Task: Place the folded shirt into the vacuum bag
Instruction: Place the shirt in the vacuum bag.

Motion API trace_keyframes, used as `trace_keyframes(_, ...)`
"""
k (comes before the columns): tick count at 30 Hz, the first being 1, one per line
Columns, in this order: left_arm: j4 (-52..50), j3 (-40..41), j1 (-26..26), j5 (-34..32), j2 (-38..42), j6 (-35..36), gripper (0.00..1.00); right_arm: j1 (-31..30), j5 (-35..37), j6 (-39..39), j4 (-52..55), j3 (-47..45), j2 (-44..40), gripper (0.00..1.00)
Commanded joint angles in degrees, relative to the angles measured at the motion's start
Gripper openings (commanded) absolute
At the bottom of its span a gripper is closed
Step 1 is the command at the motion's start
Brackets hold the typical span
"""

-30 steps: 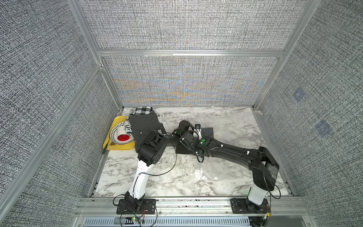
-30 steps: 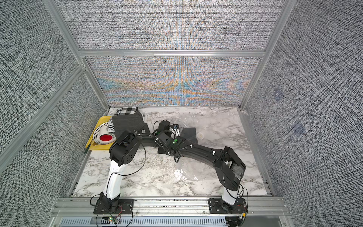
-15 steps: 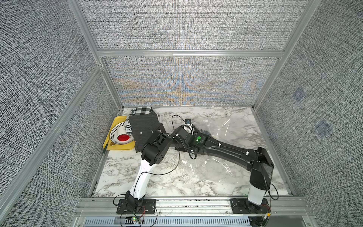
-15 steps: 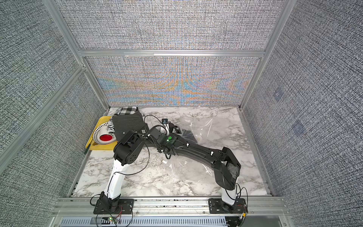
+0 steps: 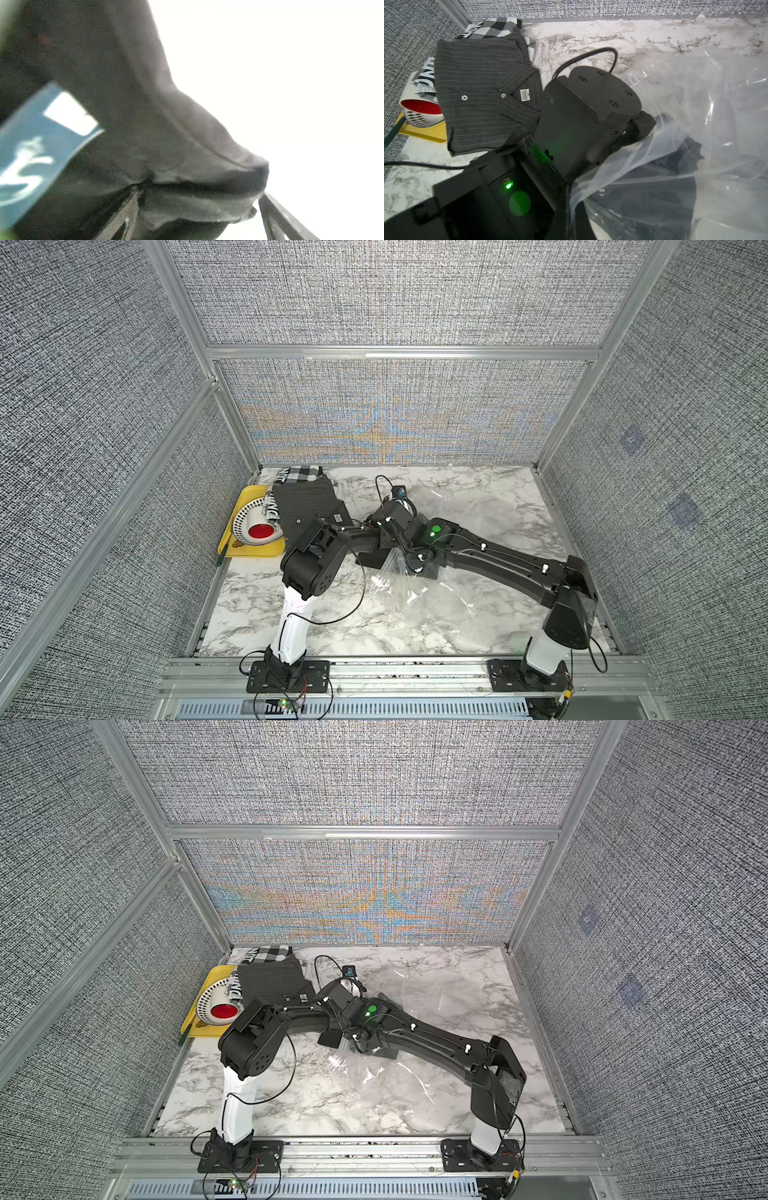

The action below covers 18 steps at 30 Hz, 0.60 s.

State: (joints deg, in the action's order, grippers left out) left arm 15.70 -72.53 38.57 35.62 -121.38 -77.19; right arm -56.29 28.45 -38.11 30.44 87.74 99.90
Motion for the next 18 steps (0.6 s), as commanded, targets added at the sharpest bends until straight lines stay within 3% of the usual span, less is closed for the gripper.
trace_keyframes(1, -2.1, -2.9, 1.8, 1.7, 2.2, 8.3, 0.93, 2.6, 2.2, 7.7, -3.5, -2.4, 0.6, 0.00)
trace_keyframes(5, -10.8, -5.4, 2.9, -0.1, 1.4, 19.6, 0.87, 4.0, -0.1, 13.4, -5.1, -3.0, -1.2, 0.00)
trace_keyframes(10, -10.5, -3.2, 1.1, 2.8, 1.3, 25.2, 0.81, 5.3, 7.6, 18.9, -1.3, -3.6, -2.6, 0.00)
trace_keyframes(13, -8.6, -1.2, -0.3, 5.0, 2.5, 27.4, 0.69, 5.6, 11.2, 19.7, 0.8, -4.9, -3.8, 0.00)
trace_keyframes(16, -4.5, -0.3, -2.0, 9.6, 2.1, 27.8, 0.53, 6.3, 8.2, 20.4, -1.3, -6.7, -6.5, 0.00)
trace_keyframes(18, 2.1, 1.6, -3.3, 13.2, 1.9, 25.6, 0.53, 6.7, 5.6, 20.9, -2.6, -7.1, -7.9, 0.00)
